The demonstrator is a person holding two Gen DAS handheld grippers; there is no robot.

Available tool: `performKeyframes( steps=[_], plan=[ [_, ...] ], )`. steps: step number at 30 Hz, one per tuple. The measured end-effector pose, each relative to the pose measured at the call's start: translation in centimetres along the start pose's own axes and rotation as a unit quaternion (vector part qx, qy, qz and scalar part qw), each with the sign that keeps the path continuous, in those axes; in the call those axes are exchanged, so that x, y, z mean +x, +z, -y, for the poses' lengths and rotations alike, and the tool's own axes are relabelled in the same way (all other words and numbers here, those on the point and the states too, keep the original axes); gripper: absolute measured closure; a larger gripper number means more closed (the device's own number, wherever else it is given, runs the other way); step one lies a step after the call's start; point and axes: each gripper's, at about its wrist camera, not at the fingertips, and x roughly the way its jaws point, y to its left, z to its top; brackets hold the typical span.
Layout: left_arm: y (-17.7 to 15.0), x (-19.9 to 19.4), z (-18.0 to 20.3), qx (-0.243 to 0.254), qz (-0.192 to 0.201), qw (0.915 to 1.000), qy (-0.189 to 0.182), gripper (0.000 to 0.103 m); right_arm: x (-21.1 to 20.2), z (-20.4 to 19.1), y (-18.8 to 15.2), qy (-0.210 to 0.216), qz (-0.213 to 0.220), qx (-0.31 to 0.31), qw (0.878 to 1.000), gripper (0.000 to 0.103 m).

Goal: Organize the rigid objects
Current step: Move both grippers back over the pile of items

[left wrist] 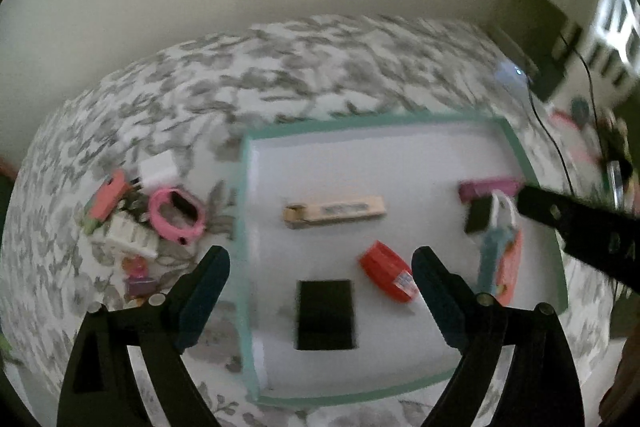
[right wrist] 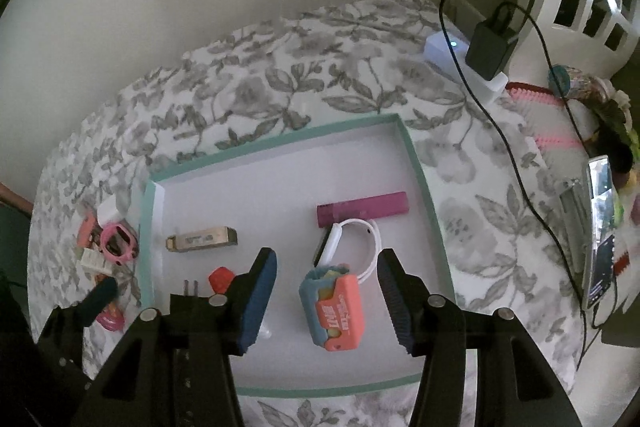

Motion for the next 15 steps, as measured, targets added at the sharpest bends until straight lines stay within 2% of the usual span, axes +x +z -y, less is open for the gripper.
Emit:
performKeyframes(
  steps=[7, 15],
  plan=[
    [0.8, -1.7, -6.3, -0.107, 0.032, 0.9936, 0.018, 0.010, 0.2, -0.2, 0.0, 0.001, -0.001, -0.001, 1.000, 0.047],
    [0.3, -3.2, -13.0, -0.194, 0.053, 0.9779, 0.059, 0.009, 1.3, -2.7, -0.7, -0.003, -0.004, -0.042, 0.999, 0.046]
  ],
)
